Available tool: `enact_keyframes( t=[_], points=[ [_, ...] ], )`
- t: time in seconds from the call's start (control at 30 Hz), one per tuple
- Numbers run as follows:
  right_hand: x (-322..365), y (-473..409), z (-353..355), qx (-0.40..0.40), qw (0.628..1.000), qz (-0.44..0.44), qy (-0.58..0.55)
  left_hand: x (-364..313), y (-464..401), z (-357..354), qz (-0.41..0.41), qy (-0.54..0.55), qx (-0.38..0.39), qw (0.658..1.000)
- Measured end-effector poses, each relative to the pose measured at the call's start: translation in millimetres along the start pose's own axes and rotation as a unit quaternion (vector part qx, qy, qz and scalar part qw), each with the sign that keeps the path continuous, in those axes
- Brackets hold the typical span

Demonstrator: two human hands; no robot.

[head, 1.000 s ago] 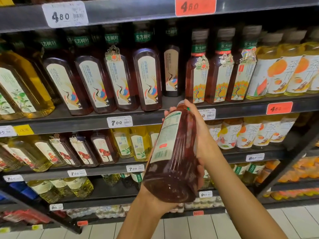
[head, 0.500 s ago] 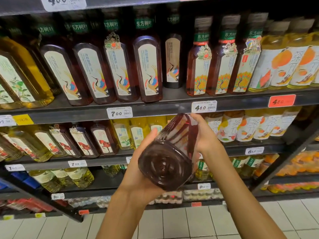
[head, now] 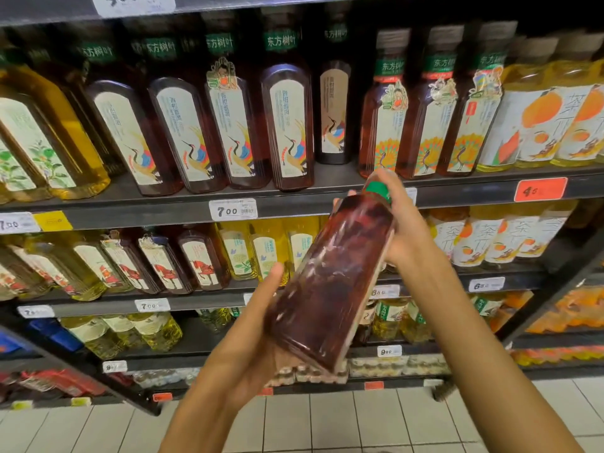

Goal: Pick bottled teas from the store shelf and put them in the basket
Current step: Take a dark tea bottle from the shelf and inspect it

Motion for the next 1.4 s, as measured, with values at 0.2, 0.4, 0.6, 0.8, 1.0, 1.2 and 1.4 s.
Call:
enact_keyframes(
  t=[0.2, 0.4, 0.6, 0.8, 1.0, 1.2, 1.4],
  points=[
    [42, 11, -34, 0.026, 0.987, 0.094, 0.124, 10, -13, 13, -0.021, 0.001, -0.005, 1.000],
    [28, 28, -61, 0.135, 0.982, 0.078, 0.107, 25, -17, -29, 0.031, 0.191, 0.126, 0.973],
    [33, 30, -62, 0.121, 0.984, 0.112, 0.070, 23, -25, -11, -0.032, 0.048, 0.077, 0.995],
    [41, 30, -61, 0.081, 0.964, 0.155, 0.201, 7, -27, -12, -0.110, -0.132, 0.019, 0.985],
    [32, 20, -44, 0.065, 0.972, 0.107, 0.201, 25, -25, -13, -0.061, -0.004, 0.020, 0.998],
    [-7, 9, -40, 0.114, 0.993, -0.033, 0.027, 48, -15, -61, 0.067, 0.280, 0.194, 0.938],
    [12, 13, -42, 0.082, 0.990, 0.072, 0.093, 58, -37, -18, 0.026, 0.139, 0.127, 0.982]
  ],
)
Point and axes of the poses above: each hand's wrist, its own y-axis away from the middle knuckle, its own z-axis out of the back of the hand, x = y × z, the point moved 10 cm from there along -y, towards the middle knuckle, and after that the axes turned 7 degrees about -z, right-handed, at the moved point
